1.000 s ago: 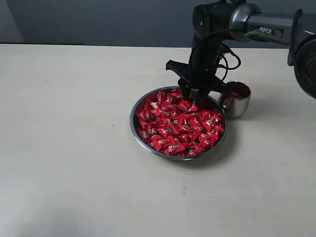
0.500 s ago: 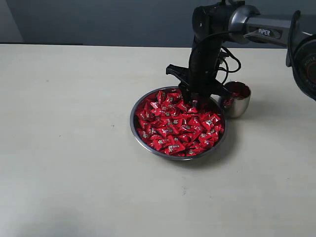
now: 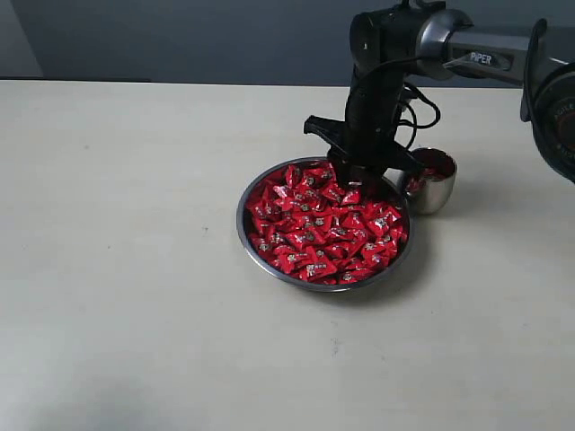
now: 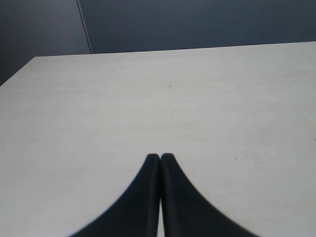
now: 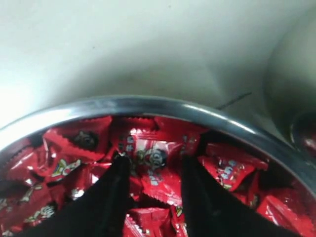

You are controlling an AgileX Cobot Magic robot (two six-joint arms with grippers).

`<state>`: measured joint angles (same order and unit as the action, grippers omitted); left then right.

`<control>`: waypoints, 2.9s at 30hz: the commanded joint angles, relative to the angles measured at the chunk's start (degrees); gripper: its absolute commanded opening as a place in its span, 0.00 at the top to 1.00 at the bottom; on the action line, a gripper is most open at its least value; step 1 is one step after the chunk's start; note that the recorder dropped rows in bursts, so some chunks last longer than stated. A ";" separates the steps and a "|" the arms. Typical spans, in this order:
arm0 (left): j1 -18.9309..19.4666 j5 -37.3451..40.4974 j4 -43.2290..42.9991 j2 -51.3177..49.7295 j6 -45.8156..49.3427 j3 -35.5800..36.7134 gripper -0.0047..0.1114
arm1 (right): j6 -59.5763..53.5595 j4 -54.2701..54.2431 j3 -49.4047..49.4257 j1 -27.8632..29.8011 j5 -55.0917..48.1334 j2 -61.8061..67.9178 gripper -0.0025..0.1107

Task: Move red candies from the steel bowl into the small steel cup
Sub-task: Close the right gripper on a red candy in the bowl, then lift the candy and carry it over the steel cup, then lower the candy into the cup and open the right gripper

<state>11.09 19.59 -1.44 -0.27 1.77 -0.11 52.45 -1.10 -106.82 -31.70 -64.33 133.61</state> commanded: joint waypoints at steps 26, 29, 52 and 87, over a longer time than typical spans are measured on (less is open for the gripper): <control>-0.38 -0.45 -0.11 0.27 -0.08 0.11 0.96 | -5.98 -2.06 -0.27 0.26 0.01 1.75 0.98; -0.38 -0.45 -0.11 0.27 -0.08 0.11 0.96 | -6.28 -1.80 -0.27 0.26 0.01 -0.11 0.98; -0.38 -0.45 -0.11 0.27 -0.08 0.11 0.96 | -30.88 7.86 -0.27 1.21 -5.64 -14.07 0.98; -0.38 -0.45 -0.11 0.27 -0.08 0.11 0.96 | -51.93 -5.86 11.76 13.92 2.49 -15.89 0.98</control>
<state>11.09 19.59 -1.44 -0.27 1.77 -0.11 1.36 -7.00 -95.26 -18.15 -63.20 117.72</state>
